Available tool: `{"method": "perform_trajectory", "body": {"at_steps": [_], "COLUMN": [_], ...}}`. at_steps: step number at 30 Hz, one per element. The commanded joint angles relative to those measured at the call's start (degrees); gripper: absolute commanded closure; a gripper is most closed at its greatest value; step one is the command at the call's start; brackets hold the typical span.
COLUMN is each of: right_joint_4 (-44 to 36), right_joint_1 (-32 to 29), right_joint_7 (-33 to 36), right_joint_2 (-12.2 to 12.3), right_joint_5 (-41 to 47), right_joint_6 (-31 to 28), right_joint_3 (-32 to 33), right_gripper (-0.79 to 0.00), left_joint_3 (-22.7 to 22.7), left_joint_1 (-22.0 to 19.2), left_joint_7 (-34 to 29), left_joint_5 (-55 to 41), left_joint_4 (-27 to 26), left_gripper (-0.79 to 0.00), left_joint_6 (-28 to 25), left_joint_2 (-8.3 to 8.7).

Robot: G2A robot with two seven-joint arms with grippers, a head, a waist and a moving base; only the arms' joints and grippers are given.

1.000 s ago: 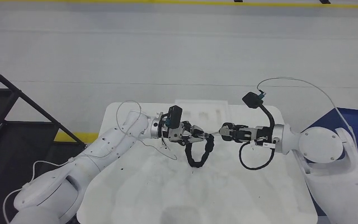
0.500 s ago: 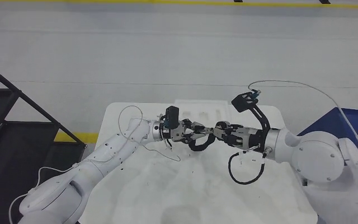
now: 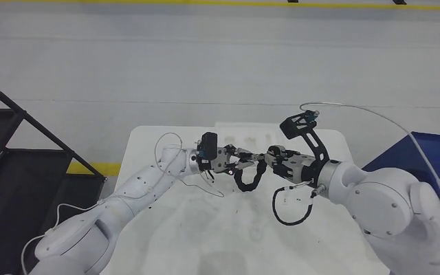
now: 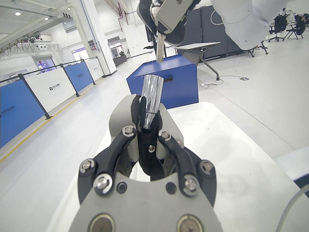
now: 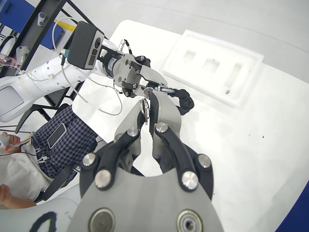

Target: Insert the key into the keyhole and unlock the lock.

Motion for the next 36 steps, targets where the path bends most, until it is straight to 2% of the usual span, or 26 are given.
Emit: {"method": "perform_trajectory", "body": {"at_steps": [1,36], "right_joint_4": [0.23,3.68], "right_joint_1": [0.25,0.9], "right_joint_7": [0.13,-1.69], "right_joint_2": [-0.02,-0.53], "right_joint_5": [-0.16,3.03], "right_joint_6": [0.04,3.88], "right_joint_3": [-0.2,-0.98], "right_gripper": [0.0,0.0], "left_joint_3": [0.11,-2.53], "left_joint_1": [-0.08,0.52], "left_joint_7": [0.25,2.59], "left_joint_5": [0.11,5.45], "left_joint_4": [0.39,1.54], "left_gripper": [0.0,0.0], "left_joint_6": [0.25,2.59], "left_joint_2": [-0.25,-1.67]}}
